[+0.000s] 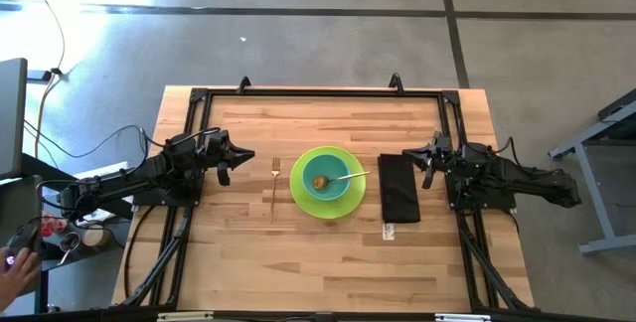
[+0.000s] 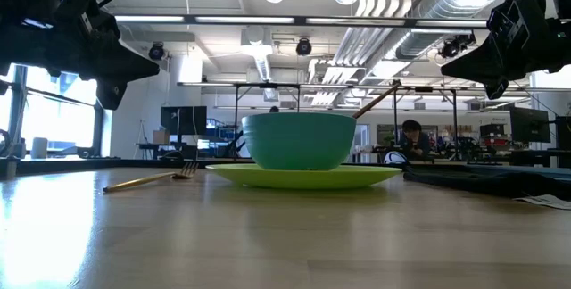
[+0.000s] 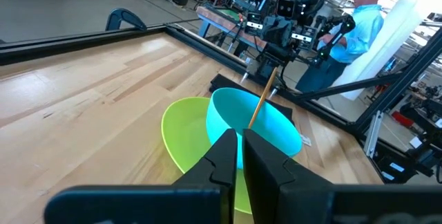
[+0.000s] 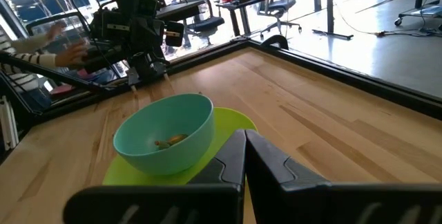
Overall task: Set table place
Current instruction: Return to Home Position
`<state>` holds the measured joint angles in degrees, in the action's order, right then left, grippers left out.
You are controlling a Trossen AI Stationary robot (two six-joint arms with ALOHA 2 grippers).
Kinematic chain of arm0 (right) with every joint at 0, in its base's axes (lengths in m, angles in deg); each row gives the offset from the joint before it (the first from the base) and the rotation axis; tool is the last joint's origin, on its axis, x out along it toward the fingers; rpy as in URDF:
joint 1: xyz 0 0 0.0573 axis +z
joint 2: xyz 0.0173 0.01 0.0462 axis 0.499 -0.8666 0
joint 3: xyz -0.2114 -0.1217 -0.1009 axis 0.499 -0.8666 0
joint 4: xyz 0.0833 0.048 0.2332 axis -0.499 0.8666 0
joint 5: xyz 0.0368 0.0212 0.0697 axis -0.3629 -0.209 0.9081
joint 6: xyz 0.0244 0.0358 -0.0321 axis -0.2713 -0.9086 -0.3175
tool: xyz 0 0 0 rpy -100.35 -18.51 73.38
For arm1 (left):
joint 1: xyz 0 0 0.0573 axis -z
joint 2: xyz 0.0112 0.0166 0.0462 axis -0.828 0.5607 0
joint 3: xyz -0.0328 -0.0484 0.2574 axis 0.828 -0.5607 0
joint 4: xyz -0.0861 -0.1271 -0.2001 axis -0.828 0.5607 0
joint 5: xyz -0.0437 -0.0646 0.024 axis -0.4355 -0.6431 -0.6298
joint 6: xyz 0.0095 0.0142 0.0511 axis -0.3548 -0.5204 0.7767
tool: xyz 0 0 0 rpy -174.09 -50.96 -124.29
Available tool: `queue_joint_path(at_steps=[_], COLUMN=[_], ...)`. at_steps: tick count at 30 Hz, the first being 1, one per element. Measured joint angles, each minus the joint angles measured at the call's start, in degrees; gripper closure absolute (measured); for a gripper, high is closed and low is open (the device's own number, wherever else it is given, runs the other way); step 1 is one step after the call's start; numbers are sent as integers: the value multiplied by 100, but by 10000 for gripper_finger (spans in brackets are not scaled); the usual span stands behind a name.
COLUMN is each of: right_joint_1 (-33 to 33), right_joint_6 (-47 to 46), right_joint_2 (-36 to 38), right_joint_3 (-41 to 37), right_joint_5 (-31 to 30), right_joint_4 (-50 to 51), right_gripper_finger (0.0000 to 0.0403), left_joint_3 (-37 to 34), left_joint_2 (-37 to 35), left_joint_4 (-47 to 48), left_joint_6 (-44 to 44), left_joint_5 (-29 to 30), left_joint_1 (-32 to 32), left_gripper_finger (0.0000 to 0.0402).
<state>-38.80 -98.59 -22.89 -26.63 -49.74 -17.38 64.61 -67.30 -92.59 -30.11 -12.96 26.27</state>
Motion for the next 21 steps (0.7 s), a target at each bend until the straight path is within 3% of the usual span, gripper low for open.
queue_joint_path(at_steps=[21], right_joint_1=[0], right_joint_6=[1], right_joint_2=[-2], right_joint_3=[0], right_joint_5=[-2], right_joint_4=[2], right_gripper_finger=[402], left_joint_3=[0], left_joint_2=[0], left_joint_4=[0], left_joint_6=[0], left_joint_5=[1], left_joint_1=[0], left_gripper_finger=[389])
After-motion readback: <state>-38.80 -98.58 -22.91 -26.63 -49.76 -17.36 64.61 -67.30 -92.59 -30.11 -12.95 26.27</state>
